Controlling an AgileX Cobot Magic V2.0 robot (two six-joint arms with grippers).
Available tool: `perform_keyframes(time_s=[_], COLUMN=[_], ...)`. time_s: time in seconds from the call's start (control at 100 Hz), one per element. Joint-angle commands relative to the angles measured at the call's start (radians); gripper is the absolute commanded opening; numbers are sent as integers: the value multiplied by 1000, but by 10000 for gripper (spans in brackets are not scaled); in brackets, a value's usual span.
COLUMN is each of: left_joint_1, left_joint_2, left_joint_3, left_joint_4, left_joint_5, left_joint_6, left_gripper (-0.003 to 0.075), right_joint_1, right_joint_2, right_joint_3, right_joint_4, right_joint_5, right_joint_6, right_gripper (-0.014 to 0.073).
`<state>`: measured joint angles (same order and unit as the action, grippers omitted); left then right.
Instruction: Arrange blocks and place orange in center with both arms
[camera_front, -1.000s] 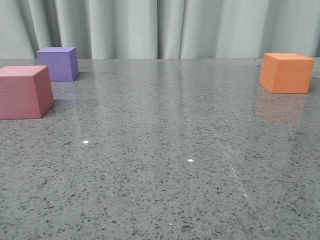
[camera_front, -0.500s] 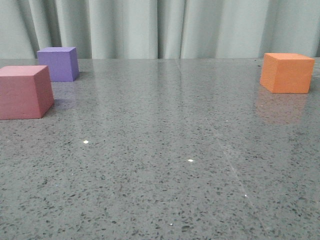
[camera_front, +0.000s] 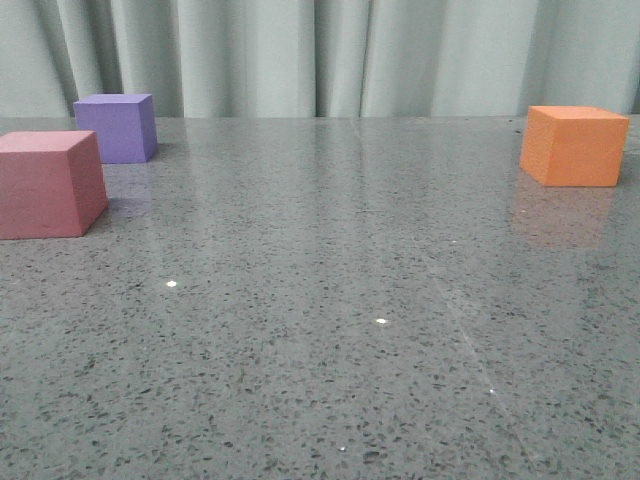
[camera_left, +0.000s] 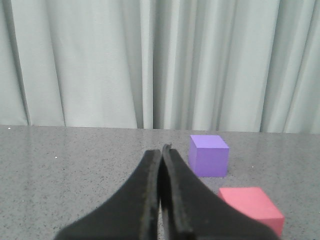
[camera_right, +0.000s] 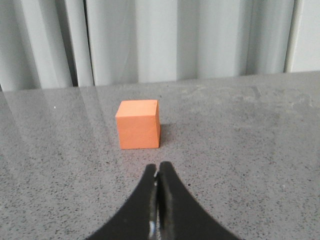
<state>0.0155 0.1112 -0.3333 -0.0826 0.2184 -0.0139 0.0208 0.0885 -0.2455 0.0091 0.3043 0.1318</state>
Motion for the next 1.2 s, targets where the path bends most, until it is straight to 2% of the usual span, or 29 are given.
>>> perform_keyframes(time_s=[0.0,0.12,0.2,0.49,0.56,0.61,0.7,0.75,0.89,0.96,1.01,1.04,1.19], left_joint_1=[1,1,1,1,1,1,1,1,1,1,1,1,1], left_joint_2=[111,252,338,539,546,546,546,546,546,546,546,546,546], left_joint_3=[-136,-287,-361,-441,-441,-441,-441,-441,-441,-441,-441,-441,-441], left_joint_4=[-10,-10,-10,-10,-10,-10,-10,-10,-10,-10,-10,-10,-10], left_joint_5=[24,172,223,205,197,189,184,182,182,175,172,170,168], left_joint_6=[-9,-9,-9,-9,-9,-9,-9,-9,-9,-9,-9,-9,-9], left_gripper=[-20,-20,-20,-18,-15,2,85,159,464,622,710,720,666], right_joint_1=[-4,-4,-4,-4,-4,-4,-4,-4,-4,-4,-4,-4,-4], right_joint_2=[72,178,245,450,480,498,508,510,510,510,510,510,510], right_joint_3=[-117,-227,-292,-455,-468,-472,-472,-472,-472,-472,-472,-472,-472], right_joint_4=[-2,-2,-1,0,2,5,13,15,15,17,19,21,28], right_joint_5=[8,88,132,236,260,274,276,274,274,275,276,276,266], right_joint_6=[-8,-8,-8,-8,-8,-8,-8,-8,-8,-8,-8,-8,-8], right_gripper=[-120,-120,-120,-114,-77,-14,129,248,516,599,609,604,601])
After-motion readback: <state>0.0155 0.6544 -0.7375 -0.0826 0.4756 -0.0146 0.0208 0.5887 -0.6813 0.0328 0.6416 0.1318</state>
